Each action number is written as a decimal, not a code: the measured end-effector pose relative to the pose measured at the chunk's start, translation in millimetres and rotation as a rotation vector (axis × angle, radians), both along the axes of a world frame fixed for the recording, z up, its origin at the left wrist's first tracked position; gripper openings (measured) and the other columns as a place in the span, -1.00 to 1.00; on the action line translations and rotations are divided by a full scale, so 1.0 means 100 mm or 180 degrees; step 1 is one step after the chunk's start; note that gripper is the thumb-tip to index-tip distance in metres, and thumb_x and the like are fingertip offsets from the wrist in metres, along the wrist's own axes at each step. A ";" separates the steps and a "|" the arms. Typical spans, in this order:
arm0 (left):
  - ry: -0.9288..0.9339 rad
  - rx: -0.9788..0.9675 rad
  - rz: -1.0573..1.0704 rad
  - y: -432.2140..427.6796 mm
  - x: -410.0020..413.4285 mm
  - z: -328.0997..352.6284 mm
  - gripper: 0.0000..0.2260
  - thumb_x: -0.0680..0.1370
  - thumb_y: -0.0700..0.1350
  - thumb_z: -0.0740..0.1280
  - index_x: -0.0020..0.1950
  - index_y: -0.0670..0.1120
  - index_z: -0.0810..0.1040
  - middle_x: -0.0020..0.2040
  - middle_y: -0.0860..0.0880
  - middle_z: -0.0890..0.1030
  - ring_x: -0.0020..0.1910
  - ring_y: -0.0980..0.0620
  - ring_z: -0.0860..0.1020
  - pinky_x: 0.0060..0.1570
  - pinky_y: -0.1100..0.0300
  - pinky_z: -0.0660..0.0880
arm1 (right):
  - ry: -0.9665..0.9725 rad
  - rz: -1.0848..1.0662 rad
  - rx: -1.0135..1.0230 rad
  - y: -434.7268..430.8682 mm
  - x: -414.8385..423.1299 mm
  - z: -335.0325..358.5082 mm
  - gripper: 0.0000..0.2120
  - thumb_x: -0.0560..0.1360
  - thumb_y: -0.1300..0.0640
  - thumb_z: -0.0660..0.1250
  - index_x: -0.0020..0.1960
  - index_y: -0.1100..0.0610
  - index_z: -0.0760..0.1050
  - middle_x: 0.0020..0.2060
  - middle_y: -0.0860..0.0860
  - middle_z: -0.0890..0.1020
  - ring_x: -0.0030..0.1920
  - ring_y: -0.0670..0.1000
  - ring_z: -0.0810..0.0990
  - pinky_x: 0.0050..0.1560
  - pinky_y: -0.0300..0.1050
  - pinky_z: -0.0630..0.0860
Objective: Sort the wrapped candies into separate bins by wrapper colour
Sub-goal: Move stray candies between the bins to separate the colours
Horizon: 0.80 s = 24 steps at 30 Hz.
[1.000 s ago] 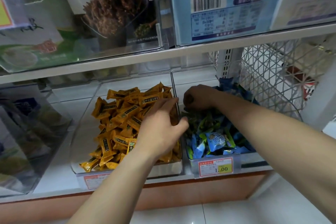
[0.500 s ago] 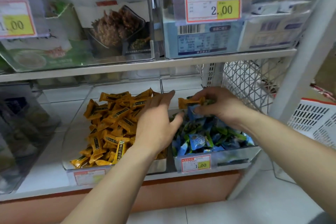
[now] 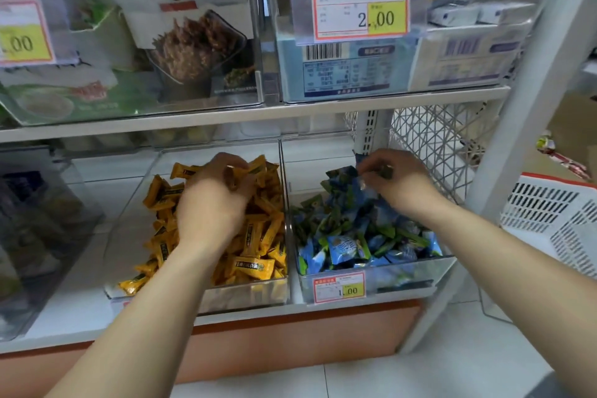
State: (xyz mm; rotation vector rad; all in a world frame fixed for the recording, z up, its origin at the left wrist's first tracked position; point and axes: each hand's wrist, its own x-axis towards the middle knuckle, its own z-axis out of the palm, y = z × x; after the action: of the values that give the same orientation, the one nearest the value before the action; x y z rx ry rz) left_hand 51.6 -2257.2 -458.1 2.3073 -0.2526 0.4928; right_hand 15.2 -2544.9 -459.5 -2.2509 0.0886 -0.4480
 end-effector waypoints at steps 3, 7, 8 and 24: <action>0.0054 0.0390 0.0215 0.13 0.04 0.01 -0.73 0.51 0.01 0.43 0.20 0.06 0.56 0.13 -0.04 0.57 0.11 -0.12 0.54 -0.04 -0.01 0.56 | 0.0285 -0.0175 -0.0729 -0.06 0.06 -0.01 -0.92 0.54 0.07 0.38 0.00 -0.11 0.57 -0.07 -0.20 0.53 -0.08 -0.14 0.50 -0.17 -0.34 0.37; -0.0088 0.0516 -0.0241 -0.07 -0.06 0.04 -0.73 0.51 0.06 0.41 0.20 0.10 0.55 0.11 0.06 0.57 0.05 0.03 0.55 -0.11 0.18 0.44 | 0.0343 0.0377 -0.0835 0.11 0.15 -0.01 -0.89 0.53 -0.03 0.38 0.06 -0.11 0.56 0.02 -0.12 0.57 0.03 -0.08 0.56 0.04 -0.12 0.50; 0.0027 0.0517 -0.0459 -0.14 -0.11 0.01 -0.74 0.52 0.09 0.40 0.19 0.13 0.55 0.06 0.11 0.59 -0.01 0.09 0.56 -0.14 0.20 0.46 | 0.0339 0.0590 -0.0848 0.19 0.18 -0.01 -0.89 0.54 -0.04 0.37 0.06 -0.12 0.56 0.02 -0.12 0.60 0.04 -0.07 0.58 0.06 -0.12 0.52; 0.0762 0.0290 -0.1146 -0.24 -0.11 -0.19 -0.52 0.45 0.14 0.39 0.35 0.10 0.44 0.14 0.12 0.63 0.11 0.09 0.59 0.10 0.05 0.58 | 0.2600 0.1320 -0.1978 0.58 0.67 -0.45 -0.31 0.36 -0.22 0.39 0.38 0.09 0.37 0.22 0.08 0.58 0.10 0.06 0.57 0.13 -0.03 0.53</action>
State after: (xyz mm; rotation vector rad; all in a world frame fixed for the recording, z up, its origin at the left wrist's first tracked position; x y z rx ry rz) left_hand 41.0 -2281.0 -477.1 2.3120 -0.5675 0.0241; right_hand 82.3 -2486.8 -504.0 -2.8196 -0.1165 0.7824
